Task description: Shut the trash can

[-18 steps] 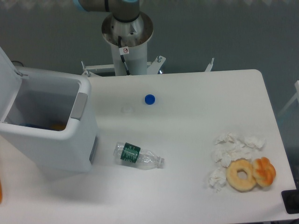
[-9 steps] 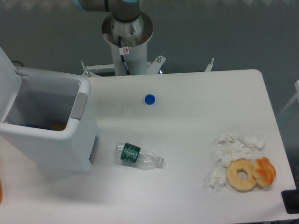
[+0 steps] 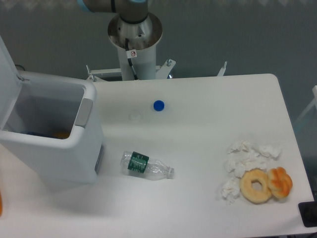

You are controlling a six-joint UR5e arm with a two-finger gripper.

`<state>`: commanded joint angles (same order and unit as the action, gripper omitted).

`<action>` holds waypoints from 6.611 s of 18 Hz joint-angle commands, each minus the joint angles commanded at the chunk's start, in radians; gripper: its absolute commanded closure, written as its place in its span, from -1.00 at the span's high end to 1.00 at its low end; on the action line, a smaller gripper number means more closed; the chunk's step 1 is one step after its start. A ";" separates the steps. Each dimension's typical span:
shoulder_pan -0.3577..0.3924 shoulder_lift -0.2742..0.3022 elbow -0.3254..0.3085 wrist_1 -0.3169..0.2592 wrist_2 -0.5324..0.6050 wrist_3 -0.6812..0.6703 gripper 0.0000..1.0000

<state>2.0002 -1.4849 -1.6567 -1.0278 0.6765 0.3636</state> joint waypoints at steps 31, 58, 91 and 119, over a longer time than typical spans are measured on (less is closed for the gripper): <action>0.175 -0.017 -0.029 -0.003 0.229 0.268 1.00; 0.227 -0.017 -0.069 -0.006 0.235 0.270 1.00; 0.235 -0.057 -0.094 -0.008 0.233 0.259 1.00; 0.232 -0.077 -0.097 -0.008 0.232 0.261 1.00</action>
<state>2.2319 -1.5616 -1.7533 -1.0354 0.9081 0.6243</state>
